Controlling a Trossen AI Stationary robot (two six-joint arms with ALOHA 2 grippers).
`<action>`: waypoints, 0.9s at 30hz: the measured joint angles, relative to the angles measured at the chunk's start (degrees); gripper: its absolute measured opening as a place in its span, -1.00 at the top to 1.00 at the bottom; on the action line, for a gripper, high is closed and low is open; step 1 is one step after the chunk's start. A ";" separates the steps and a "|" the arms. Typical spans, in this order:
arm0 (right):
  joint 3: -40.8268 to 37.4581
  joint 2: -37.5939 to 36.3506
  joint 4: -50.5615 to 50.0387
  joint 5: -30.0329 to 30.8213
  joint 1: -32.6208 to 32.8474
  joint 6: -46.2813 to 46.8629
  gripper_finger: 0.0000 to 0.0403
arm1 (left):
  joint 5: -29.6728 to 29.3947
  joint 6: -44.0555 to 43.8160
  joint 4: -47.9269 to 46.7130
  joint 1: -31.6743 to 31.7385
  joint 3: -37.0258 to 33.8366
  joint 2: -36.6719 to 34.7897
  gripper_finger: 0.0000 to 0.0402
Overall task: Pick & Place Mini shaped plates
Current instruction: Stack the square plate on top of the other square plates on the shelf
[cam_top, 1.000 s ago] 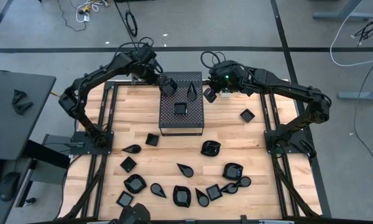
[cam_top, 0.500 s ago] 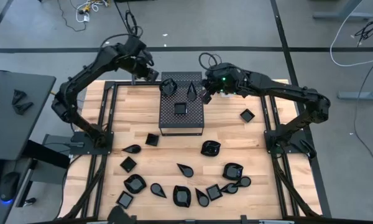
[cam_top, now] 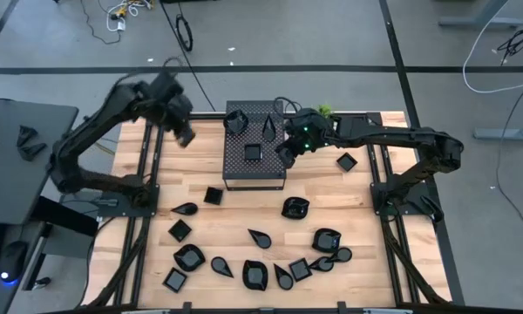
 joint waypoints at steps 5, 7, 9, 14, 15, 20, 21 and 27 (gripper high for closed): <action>0.05 -0.59 1.87 -0.22 0.00 0.21 0.60 | 5.58 0.13 6.96 -6.13 -14.10 -9.74 0.57; 0.58 -1.29 3.46 -0.22 0.00 0.19 0.60 | 7.22 0.33 11.13 -8.98 -19.74 -12.59 0.57; 0.90 -2.39 5.44 -0.22 0.00 0.19 0.60 | 9.85 1.67 16.33 -11.70 -25.38 -14.63 0.57; 1.66 -5.45 11.27 -0.18 -0.20 -0.06 0.60 | 17.93 9.94 30.03 -19.11 -36.80 -15.55 0.57; 1.67 -6.18 12.23 -0.19 -0.36 -0.22 0.60 | 18.21 11.54 32.43 -20.50 -38.50 -15.32 0.57; 1.68 -9.42 12.98 0.02 -0.70 -2.13 0.60 | 15.16 16.75 41.87 -26.72 -45.30 -12.72 0.57; 1.68 -9.92 12.99 0.02 -0.80 -2.19 0.60 | 14.20 17.10 43.21 -27.65 -46.37 -12.10 0.57; 1.70 -11.06 13.02 4.09 -0.81 -1.54 0.60 | 8.34 17.49 46.27 -32.24 -51.64 -7.99 0.56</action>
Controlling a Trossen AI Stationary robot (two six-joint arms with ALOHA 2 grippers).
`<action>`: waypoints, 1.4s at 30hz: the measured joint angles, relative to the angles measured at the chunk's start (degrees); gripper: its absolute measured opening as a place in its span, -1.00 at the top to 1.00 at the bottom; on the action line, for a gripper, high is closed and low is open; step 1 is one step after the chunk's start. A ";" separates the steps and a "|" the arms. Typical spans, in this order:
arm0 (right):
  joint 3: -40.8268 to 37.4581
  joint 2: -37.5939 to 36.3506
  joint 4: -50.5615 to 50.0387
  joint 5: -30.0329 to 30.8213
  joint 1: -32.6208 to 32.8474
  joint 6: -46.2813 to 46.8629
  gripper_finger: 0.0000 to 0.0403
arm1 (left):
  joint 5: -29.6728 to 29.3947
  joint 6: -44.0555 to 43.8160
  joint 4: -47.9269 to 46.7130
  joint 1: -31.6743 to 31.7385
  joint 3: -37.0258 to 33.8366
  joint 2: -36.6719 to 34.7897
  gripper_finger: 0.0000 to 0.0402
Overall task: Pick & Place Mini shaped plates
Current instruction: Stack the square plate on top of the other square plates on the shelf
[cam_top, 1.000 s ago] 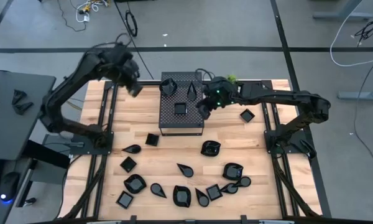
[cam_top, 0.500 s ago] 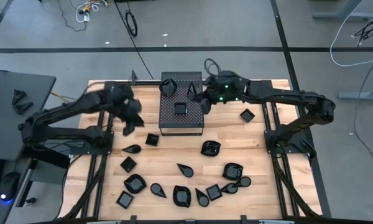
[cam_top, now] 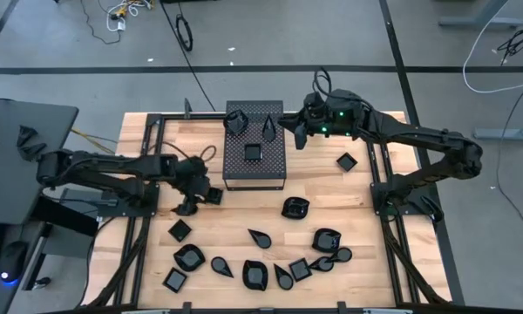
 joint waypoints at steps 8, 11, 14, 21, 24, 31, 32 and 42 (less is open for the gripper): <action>0.00 0.17 -0.12 1.92 0.00 0.42 0.60 | -4.79 -0.16 7.99 -4.33 -4.14 3.80 0.56; 0.00 0.17 -0.14 1.91 0.00 0.42 0.60 | -7.58 -0.69 9.94 -5.55 -4.40 4.99 0.49; 0.00 0.17 -0.18 1.92 0.00 0.79 0.60 | -10.61 -0.68 11.69 -6.73 -4.40 6.11 0.38; 0.00 0.17 -0.70 1.92 0.00 1.49 0.60 | -13.92 -0.66 12.94 -8.50 -4.38 9.93 0.29; 0.00 0.17 -0.78 1.92 0.00 1.49 0.60 | -16.49 -0.71 12.83 -9.61 -4.40 11.21 0.33; 0.00 0.17 -0.94 1.92 0.00 1.49 0.60 | -18.89 -4.35 13.04 -12.64 -4.32 11.44 0.58; 0.00 0.17 -0.94 1.92 0.00 1.49 0.60 | -18.98 -5.75 13.07 -13.11 -4.32 11.30 0.63; 0.00 0.20 -1.09 1.94 0.00 0.82 0.60 | -21.79 -13.16 2.39 -16.15 0.84 8.36 0.97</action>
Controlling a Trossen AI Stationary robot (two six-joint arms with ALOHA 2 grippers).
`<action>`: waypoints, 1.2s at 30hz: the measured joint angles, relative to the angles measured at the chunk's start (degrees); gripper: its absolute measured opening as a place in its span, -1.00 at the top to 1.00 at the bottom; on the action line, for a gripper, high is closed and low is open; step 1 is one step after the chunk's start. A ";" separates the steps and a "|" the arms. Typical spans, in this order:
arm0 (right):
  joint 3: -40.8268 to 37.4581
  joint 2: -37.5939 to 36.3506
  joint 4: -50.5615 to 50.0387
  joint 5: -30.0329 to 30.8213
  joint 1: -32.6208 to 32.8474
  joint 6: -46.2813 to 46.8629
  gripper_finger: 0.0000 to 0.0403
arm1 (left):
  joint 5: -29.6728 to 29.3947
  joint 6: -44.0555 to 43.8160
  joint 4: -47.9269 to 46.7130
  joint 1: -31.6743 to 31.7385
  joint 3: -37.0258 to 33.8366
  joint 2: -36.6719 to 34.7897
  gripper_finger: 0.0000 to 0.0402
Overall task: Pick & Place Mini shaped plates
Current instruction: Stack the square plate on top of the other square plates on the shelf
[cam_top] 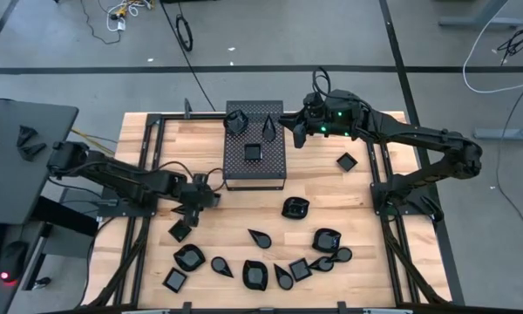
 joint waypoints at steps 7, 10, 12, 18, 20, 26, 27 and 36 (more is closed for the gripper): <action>0.00 0.00 -0.04 0.01 0.00 -0.93 0.60 | -1.46 0.16 -17.81 0.90 8.92 -3.85 0.94; 0.00 0.01 -0.10 0.01 0.00 -1.89 0.60 | 1.03 0.13 -23.63 2.22 14.84 -6.47 0.97; 0.00 -0.02 -0.39 0.01 0.00 -1.93 0.60 | 1.40 0.21 -28.88 3.46 19.11 -7.28 0.97; 0.00 -0.04 -0.37 0.03 0.00 -4.64 0.60 | 9.12 -0.05 -29.22 9.70 32.04 -7.33 0.98; 0.00 -0.08 -0.37 0.03 -0.22 -5.57 0.60 | 11.11 -0.14 -23.31 12.00 34.62 -5.69 0.98; 0.00 -2.54 -0.62 0.25 -2.15 -5.08 0.60 | 13.00 3.25 -12.96 17.10 37.55 2.42 0.98; 0.00 -3.07 -1.06 0.28 -2.45 -5.03 0.60 | 13.67 4.61 -11.66 17.50 37.73 3.82 0.98; 0.00 -7.08 -4.89 0.52 -3.28 -4.92 0.60 | 14.77 15.40 -6.81 21.62 38.56 7.47 0.96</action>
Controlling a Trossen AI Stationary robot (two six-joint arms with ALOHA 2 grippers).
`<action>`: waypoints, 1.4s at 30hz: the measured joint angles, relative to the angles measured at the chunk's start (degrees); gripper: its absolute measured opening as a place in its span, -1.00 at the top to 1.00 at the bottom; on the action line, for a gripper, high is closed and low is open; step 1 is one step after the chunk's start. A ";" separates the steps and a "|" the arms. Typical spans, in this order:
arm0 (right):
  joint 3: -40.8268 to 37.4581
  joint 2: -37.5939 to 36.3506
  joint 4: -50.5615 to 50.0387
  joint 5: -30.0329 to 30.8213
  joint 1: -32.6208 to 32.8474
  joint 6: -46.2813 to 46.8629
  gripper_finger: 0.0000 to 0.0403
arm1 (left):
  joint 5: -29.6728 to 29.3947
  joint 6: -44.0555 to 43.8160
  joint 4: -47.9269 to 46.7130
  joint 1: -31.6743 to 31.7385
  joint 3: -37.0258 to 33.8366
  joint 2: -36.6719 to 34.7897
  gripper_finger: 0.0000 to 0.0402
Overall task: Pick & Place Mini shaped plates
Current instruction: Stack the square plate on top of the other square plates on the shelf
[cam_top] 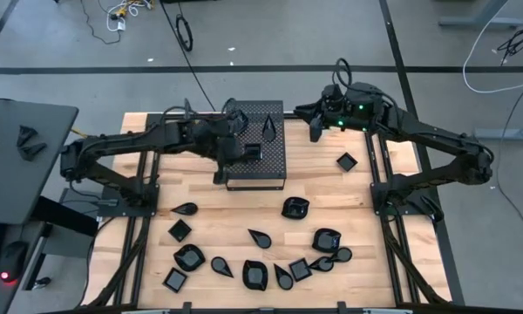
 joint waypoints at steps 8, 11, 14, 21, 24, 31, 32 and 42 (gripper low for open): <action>0.00 -0.68 -6.88 4.40 0.00 0.00 0.60 | 0.46 2.35 0.27 5.59 0.04 0.45 0.95; -0.24 -0.68 -7.08 4.46 0.00 0.00 0.60 | 1.03 -1.58 -0.09 4.65 0.00 1.75 0.95; -0.88 -0.66 -7.00 4.45 0.00 0.00 0.60 | -0.28 -4.22 1.15 2.80 0.00 3.05 0.96; -1.33 -0.66 -6.65 4.47 0.00 1.46 0.60 | -9.84 -9.05 2.42 -0.88 0.00 6.31 0.93; -1.33 -0.66 -6.45 4.47 0.00 1.51 0.60 | -11.43 -9.40 2.49 -1.77 0.00 7.00 0.93; -1.33 -0.66 -5.49 4.49 0.00 1.95 0.60 | -12.75 -9.45 2.73 -2.62 0.00 7.02 0.90; -1.33 -0.66 -5.28 4.49 0.00 1.95 0.60 | -13.15 -9.46 2.66 -2.61 0.00 7.02 0.89; -1.33 -0.66 -4.31 4.49 0.00 2.84 0.60 | -16.11 -9.41 3.62 -2.58 -0.02 7.02 0.81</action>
